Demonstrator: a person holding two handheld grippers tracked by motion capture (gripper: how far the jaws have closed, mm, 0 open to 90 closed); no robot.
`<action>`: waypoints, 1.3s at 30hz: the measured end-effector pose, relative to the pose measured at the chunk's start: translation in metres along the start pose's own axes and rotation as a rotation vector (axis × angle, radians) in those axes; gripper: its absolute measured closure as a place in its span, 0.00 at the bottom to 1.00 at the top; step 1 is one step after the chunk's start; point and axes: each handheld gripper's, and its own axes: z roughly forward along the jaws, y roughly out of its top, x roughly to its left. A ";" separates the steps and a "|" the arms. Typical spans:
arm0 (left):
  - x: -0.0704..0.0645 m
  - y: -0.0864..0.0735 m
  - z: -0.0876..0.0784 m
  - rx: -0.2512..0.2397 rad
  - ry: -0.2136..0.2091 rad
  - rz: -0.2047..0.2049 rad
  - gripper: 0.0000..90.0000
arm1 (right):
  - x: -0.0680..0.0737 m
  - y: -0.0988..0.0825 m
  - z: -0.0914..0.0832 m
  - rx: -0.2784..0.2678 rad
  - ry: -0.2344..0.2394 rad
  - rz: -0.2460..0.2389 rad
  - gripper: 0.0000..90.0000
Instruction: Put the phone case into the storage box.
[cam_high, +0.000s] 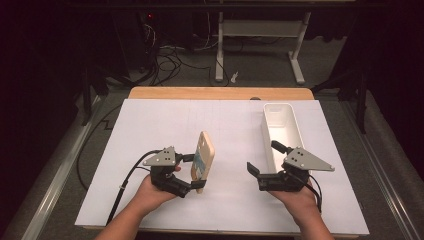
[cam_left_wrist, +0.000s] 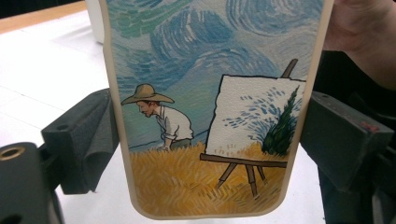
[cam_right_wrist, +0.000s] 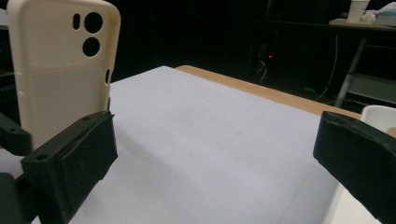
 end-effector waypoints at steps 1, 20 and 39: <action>0.000 0.001 0.000 -0.002 -0.002 -0.003 0.13 | 0.001 0.002 0.001 -0.001 0.007 -0.002 0.00; 0.001 0.008 -0.010 -0.029 -0.005 0.006 0.13 | 0.022 0.031 0.040 -0.009 0.125 -0.029 0.00; -0.002 0.002 -0.008 -0.012 -0.047 0.005 0.13 | 0.021 0.021 0.037 0.002 0.189 0.014 0.00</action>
